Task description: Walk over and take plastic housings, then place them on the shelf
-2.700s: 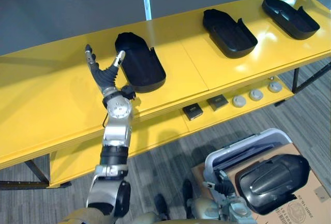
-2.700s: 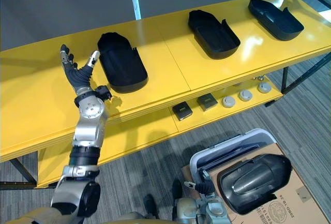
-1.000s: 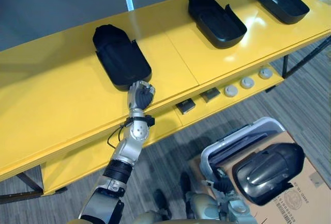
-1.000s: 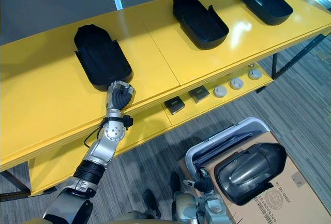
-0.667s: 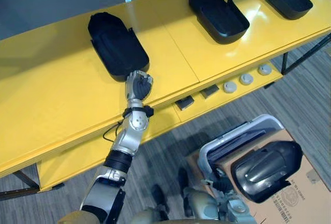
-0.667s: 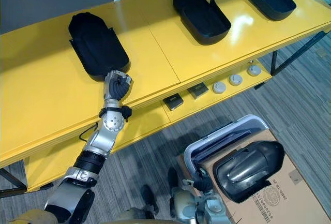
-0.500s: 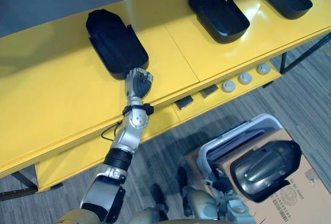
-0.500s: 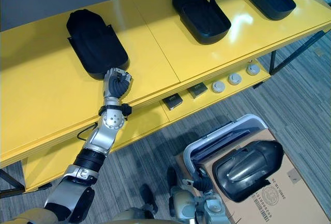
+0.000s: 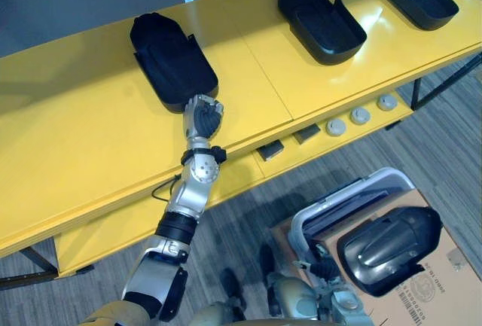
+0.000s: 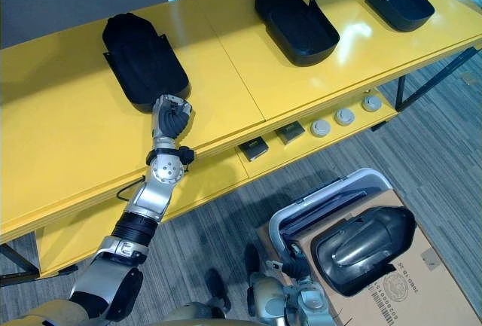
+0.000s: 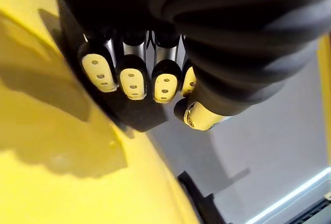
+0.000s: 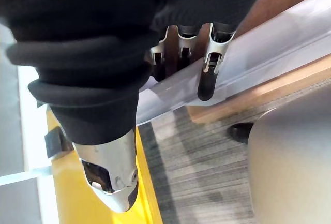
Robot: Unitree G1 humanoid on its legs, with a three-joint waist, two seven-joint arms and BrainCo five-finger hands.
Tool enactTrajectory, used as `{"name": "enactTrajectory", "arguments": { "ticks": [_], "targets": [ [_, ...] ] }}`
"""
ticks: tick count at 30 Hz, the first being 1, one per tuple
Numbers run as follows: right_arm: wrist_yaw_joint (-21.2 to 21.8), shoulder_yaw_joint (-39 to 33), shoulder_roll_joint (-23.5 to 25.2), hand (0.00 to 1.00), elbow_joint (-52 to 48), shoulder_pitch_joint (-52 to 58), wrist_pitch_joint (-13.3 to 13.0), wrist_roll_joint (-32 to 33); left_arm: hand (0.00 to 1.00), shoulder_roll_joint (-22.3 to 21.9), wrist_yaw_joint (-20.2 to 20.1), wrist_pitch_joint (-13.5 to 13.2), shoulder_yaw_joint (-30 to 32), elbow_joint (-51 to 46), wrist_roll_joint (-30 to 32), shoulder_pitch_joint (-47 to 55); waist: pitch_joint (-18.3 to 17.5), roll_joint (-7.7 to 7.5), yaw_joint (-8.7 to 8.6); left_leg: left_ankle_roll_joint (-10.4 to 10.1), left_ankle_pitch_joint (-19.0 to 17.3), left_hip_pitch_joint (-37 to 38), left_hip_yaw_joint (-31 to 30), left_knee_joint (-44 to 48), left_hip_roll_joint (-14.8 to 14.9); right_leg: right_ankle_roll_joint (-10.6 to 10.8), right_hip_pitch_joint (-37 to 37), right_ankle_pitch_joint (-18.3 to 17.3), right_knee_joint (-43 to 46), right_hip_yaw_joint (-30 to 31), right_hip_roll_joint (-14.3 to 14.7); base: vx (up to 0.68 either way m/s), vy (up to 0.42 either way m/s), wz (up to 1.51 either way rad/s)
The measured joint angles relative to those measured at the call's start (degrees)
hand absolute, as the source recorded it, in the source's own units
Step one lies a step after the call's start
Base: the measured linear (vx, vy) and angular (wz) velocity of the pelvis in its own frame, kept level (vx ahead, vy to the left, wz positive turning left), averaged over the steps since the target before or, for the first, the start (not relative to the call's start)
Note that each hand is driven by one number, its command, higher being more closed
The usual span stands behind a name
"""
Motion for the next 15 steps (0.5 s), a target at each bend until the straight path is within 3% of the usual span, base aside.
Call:
{"name": "enactTrajectory", "arguments": {
  "ticks": [4, 7, 8, 9, 11, 15],
  "targets": [
    [0.06, -1.11, -0.39, 0.00, 1.24, 0.02, 0.29, 0.00, 1.00, 1.37, -1.24, -3.86, 2.36, -11.09, -2.28, 6.51, 0.11, 0.82, 2.14, -0.22, -0.26, 1.78, -1.17, -0.09, 0.04, -0.03, 2.63, -0.04, -0.98, -0.83, 0.00, -0.02, -0.006, 0.13],
    [0.13, -1.23, -0.92, 0.00, 2.09, -0.11, 0.37, 0.00, 1.00, 3.63, -1.51, -7.32, 9.11, -16.75, -6.77, 9.11, -0.20, 1.32, 2.63, 0.07, -0.41, 2.16, -3.68, -0.33, 0.08, -0.22, 3.75, -0.26, -1.02, -2.98, -0.10, -0.03, -0.005, 0.32],
    [0.17, -1.28, -1.18, 0.00, 2.61, -0.11, 0.46, -0.01, 1.00, 4.53, -1.45, -8.20, 12.87, -17.12, -9.03, 9.69, -0.23, 1.37, 3.81, 0.05, -0.35, 2.59, -4.03, -0.32, 0.13, -0.28, 4.41, -0.30, -1.13, -3.36, -0.08, -0.01, -0.001, 0.21],
    [0.18, -1.32, -1.27, 0.00, 2.83, -0.11, 0.52, -0.02, 1.00, 4.75, -1.32, -8.44, 13.95, -17.12, -9.81, 10.00, -0.26, 1.38, 3.84, 0.04, -0.35, 2.76, -4.09, -0.32, 0.14, -0.31, 4.59, -0.32, -1.18, -3.36, -0.07, -0.02, -0.002, 0.14],
    [0.23, -1.69, -2.12, 0.00, 3.67, -0.13, 1.11, 0.00, 1.00, 5.35, -0.21, -9.16, 24.09, -16.79, -14.51, 13.38, -1.19, 2.02, 4.86, 0.01, -0.31, 2.72, -5.57, -0.35, 0.13, -0.38, 5.44, -0.54, -1.33, -4.62, -0.12, -0.03, -0.001, 0.24],
    [0.27, -3.60, -2.22, 0.00, 5.32, 0.15, 1.65, -0.04, 1.00, 6.24, 3.03, -9.76, 37.47, -11.32, -21.07, 19.97, -3.00, 2.20, 6.90, -0.10, 0.31, 3.52, -7.41, -0.09, 0.14, -0.66, 7.20, -1.07, -1.85, -6.08, -0.24, 0.02, 0.006, 0.31]
  ]
}}
